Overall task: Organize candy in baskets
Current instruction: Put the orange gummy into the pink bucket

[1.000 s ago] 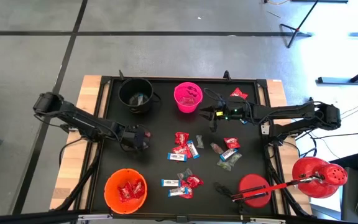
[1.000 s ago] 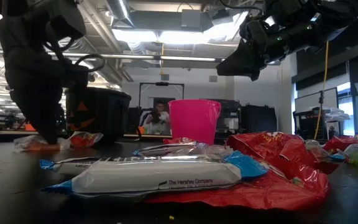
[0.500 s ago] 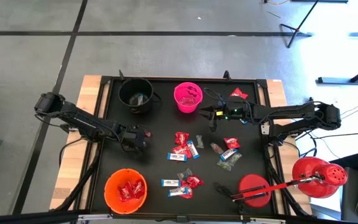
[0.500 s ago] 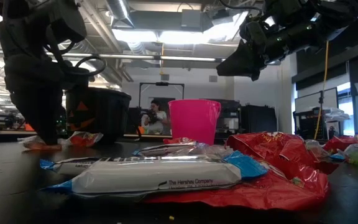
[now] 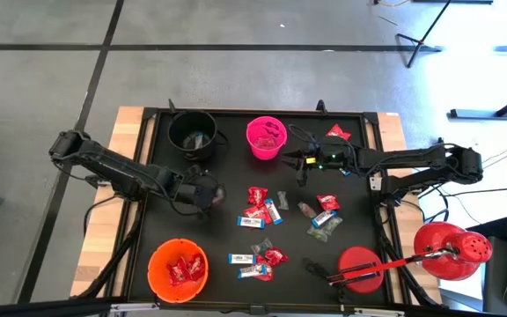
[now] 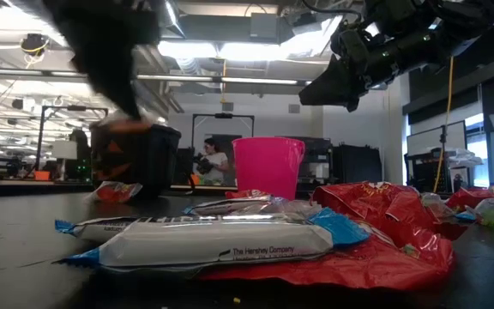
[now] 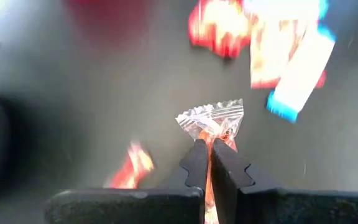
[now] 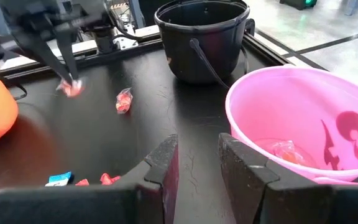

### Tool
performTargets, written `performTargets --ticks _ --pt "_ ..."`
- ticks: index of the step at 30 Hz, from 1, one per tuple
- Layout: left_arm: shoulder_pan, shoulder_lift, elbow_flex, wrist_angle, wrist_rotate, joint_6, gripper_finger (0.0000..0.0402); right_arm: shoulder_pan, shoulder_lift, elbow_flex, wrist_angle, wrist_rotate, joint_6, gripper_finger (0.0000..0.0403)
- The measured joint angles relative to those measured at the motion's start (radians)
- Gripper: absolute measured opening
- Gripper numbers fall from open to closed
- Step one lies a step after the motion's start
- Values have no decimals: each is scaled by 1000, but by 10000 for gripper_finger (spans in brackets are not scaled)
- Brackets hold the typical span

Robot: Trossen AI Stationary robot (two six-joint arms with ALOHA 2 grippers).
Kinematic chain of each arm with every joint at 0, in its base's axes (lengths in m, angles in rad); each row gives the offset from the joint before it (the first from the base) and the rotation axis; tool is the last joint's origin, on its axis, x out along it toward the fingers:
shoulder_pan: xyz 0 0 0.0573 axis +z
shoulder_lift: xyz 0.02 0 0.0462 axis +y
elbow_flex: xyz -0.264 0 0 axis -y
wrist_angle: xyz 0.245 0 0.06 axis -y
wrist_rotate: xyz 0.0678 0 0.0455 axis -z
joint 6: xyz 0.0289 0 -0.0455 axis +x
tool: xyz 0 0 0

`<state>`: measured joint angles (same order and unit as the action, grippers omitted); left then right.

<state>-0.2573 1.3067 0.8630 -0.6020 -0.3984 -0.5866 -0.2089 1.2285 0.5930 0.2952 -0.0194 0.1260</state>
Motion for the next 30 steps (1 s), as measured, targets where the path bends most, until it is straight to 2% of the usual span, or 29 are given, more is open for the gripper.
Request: performTargets --ticks 6,12,16,20,22,30 --pt "18 0 73 79 -197 160 0 0 0 0 66 -76 11 111" --pt "81 10 73 266 -288 297 0 0 0 0 135 -94 26 111" --pt "134 23 73 415 -286 406 0 0 0 0 153 -94 26 111" --pt "198 25 73 516 -192 478 0 0 0 0 176 -78 30 111" --pt "218 25 73 542 -163 486 0 0 0 0 202 -78 47 111" --pt "233 47 74 583 -158 493 0 0 67 1 425 -87 88 111"
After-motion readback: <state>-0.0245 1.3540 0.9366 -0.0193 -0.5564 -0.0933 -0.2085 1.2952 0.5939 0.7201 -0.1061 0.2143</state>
